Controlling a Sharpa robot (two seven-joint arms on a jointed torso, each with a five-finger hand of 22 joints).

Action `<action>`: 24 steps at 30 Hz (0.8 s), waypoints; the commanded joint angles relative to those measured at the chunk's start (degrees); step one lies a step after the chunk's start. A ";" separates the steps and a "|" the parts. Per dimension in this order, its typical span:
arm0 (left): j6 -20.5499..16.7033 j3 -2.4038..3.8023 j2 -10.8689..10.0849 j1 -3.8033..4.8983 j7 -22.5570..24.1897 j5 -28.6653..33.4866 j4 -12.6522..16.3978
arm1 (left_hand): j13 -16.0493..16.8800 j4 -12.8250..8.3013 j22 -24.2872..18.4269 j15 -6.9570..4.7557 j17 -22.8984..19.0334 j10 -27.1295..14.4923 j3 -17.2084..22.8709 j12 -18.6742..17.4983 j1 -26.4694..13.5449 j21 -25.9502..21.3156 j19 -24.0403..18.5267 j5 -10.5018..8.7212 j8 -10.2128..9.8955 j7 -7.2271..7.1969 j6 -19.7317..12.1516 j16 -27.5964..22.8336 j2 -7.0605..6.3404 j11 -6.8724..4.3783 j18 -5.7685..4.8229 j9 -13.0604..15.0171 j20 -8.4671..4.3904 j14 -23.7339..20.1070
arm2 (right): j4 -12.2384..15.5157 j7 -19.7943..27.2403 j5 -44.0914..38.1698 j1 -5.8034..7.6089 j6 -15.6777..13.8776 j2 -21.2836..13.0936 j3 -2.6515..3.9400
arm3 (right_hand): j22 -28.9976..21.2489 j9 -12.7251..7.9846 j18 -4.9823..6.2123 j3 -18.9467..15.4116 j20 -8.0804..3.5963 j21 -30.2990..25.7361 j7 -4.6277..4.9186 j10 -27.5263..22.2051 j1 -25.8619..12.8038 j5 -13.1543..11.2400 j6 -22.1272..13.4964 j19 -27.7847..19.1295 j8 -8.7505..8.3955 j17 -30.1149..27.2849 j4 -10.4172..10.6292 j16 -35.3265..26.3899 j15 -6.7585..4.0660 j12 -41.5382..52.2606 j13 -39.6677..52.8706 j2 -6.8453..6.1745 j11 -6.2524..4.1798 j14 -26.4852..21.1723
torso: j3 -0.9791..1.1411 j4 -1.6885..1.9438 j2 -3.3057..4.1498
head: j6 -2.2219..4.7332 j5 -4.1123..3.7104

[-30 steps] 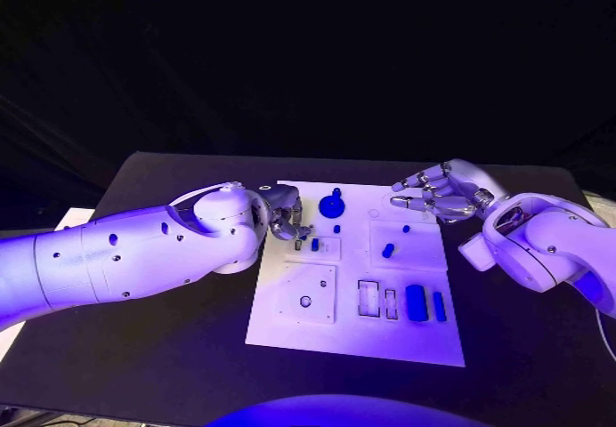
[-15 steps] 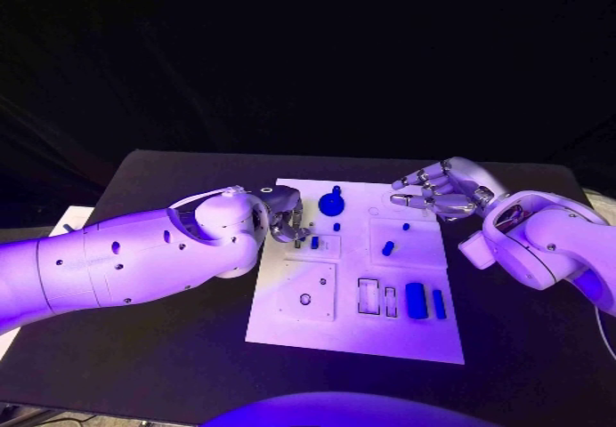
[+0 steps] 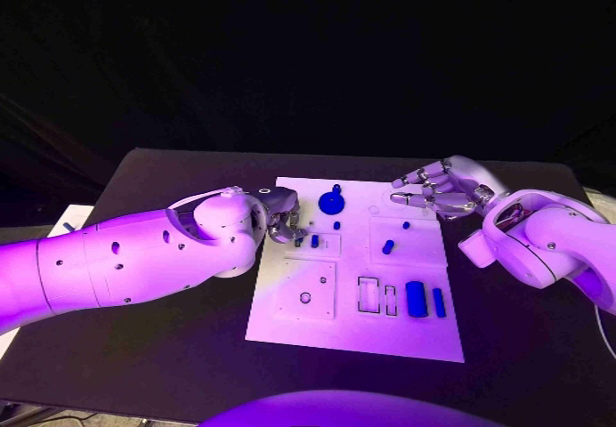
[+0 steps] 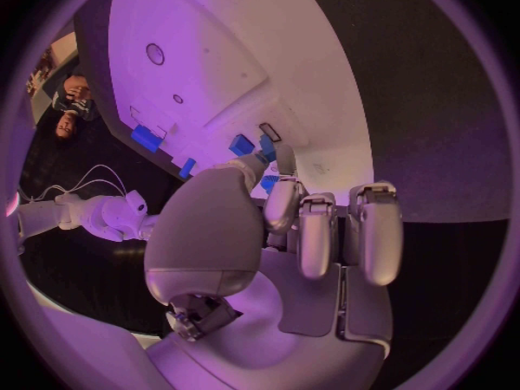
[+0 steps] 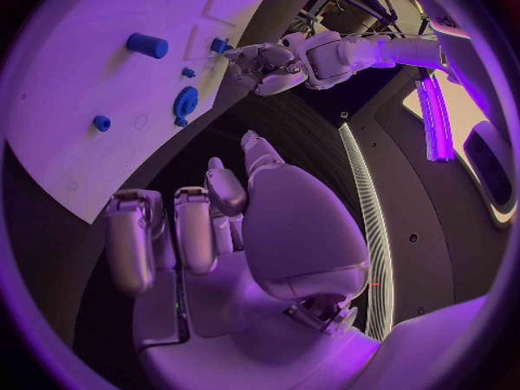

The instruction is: Assemble the parts on the task board

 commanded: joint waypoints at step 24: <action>2.87 -0.04 -0.61 -0.14 -0.33 0.35 1.18 | 0.07 -5.88 13.53 0.17 15.10 0.38 6.29 0.22 0.24 0.37 4.74 0.19 -0.17 -0.50 0.03 0.18 -0.29 0.02 -1.13 0.03 0.14 6.04 | -0.01 0.63 -0.10 -0.12 0.78 0.04 0.00 | 5.75 0.05 1.17 -0.23 -0.15 -0.21 -0.10 -0.12 -0.25 0.20 0.25 -0.41 0.13 -0.07 -0.04 -0.18 -0.07 0.27 0.04 0.19 -0.12 2.82 | 0.03 0.00 -0.02 | -0.22 0.04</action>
